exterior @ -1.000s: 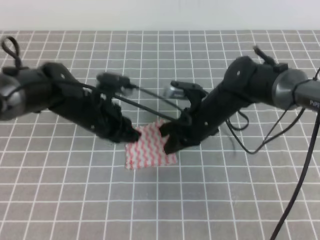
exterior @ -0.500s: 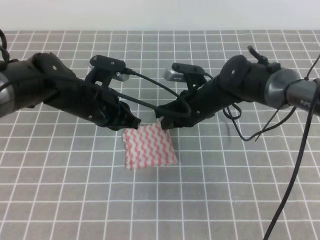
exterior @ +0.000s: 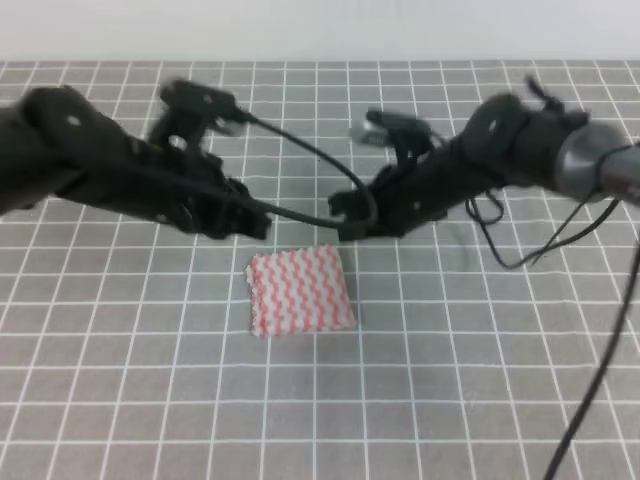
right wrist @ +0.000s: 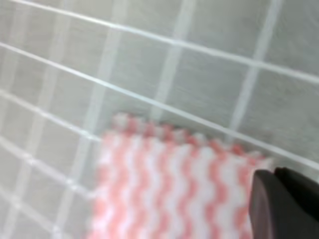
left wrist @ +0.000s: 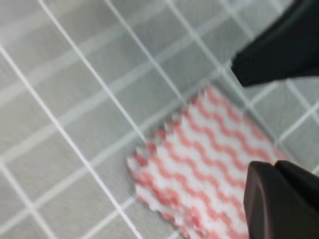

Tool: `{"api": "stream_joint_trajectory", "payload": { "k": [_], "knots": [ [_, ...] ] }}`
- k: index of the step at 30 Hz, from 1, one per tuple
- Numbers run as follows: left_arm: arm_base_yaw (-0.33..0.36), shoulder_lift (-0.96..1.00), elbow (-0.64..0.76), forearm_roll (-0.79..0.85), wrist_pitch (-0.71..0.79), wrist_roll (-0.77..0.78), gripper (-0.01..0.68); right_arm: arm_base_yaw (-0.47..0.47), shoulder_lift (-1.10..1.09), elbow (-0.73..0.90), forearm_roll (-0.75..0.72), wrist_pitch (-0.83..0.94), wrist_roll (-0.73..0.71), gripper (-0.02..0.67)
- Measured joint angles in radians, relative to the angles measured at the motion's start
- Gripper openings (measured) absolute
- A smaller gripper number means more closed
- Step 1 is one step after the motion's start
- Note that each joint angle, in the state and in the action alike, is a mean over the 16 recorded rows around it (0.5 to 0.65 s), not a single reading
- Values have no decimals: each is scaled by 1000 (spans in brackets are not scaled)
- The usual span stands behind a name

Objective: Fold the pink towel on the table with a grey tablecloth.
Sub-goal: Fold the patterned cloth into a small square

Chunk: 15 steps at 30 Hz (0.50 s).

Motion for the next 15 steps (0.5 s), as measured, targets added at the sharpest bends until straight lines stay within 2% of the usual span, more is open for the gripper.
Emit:
{"api": "stream_joint_trajectory", "payload": {
  "k": [8, 15],
  "knots": [
    [-1, -301, 193, -19, -163, 0, 0, -5, -176, 52, -19, 27, -21, -15],
    [-1, -630, 430, -45, -287, -5, 0, -5, -386, 194, -38, -21, -24, -15]
  ]
}}
